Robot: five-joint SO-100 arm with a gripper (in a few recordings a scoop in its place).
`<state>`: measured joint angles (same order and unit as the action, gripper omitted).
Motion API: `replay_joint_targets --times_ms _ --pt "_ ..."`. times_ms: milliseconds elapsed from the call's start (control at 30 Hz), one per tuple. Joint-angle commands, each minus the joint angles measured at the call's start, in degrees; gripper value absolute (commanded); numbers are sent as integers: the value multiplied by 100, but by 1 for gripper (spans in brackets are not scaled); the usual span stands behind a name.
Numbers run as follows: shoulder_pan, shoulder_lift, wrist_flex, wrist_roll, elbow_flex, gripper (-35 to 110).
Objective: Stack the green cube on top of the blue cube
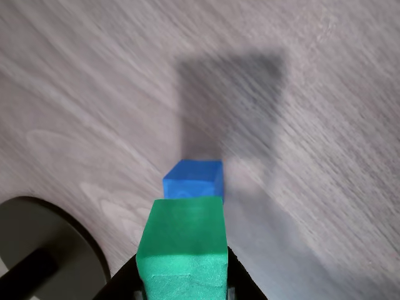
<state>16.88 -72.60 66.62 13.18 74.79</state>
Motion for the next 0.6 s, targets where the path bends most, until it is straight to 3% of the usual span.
replay_joint_targets --times_ms 0,467,567 --pt "0 26 -123 -70 -255 0" --pt "-158 211 -290 -105 -299 1" --pt "-149 220 -290 -114 -308 11"
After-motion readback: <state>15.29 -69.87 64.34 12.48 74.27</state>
